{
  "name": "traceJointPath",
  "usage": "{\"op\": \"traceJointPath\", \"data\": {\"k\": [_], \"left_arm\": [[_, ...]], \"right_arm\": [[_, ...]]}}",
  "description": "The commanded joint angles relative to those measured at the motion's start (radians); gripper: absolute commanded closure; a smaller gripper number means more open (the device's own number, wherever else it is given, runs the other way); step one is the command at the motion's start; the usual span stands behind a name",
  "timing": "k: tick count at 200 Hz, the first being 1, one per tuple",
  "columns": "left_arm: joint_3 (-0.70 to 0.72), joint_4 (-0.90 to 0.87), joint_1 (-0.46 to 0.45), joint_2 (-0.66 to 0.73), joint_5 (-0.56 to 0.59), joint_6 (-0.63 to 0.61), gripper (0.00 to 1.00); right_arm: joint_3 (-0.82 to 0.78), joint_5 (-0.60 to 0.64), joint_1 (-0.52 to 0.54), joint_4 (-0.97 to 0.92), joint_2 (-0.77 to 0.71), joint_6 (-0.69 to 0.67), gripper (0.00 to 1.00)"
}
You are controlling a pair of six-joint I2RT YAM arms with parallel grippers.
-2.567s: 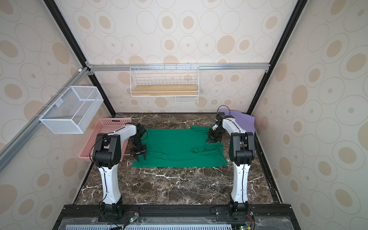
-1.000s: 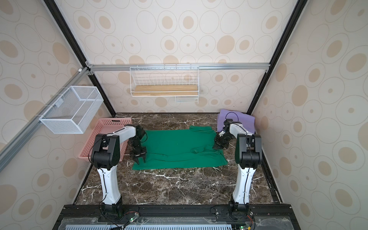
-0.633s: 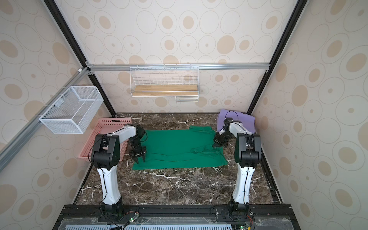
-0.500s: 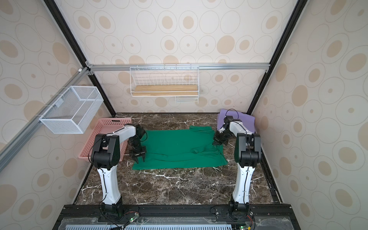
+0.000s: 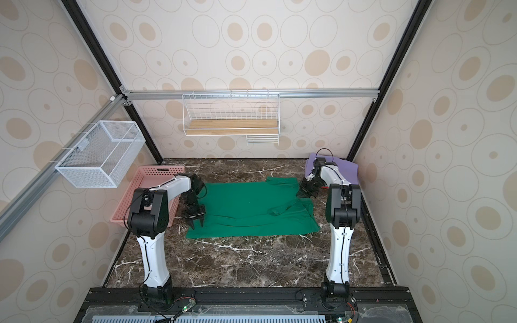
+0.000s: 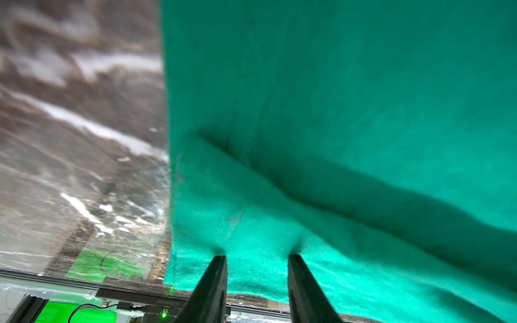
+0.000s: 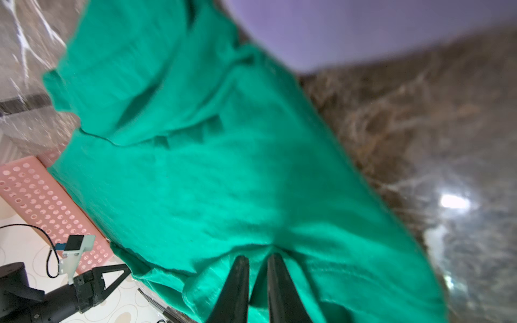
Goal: Fold and stack t-shirts
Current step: Smooth out the T-shirt at the center of the board.
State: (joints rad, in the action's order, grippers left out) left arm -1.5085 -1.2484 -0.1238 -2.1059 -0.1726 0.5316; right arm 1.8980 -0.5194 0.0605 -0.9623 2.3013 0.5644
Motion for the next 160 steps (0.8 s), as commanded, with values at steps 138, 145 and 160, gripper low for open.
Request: {"op": "traceJointPath", "data": {"k": [138, 145, 160], "left_arm": [[0.027, -0.005, -0.086, 0.126, -0.068, 0.067, 0.6], [0.036, -0.007, -0.086, 0.133, -0.061, 0.061, 0.6], [0.058, -0.004, -0.087, 0.149, -0.059, 0.055, 0.6]], "right_arm": [[-0.502, -0.072, 0.236, 0.12, -0.35, 0.024, 0.79], [-0.506, -0.07, 0.247, 0.133, -0.346, 0.032, 0.79], [-0.503, -0.076, 0.257, 0.148, -0.317, 0.048, 0.79]]}}
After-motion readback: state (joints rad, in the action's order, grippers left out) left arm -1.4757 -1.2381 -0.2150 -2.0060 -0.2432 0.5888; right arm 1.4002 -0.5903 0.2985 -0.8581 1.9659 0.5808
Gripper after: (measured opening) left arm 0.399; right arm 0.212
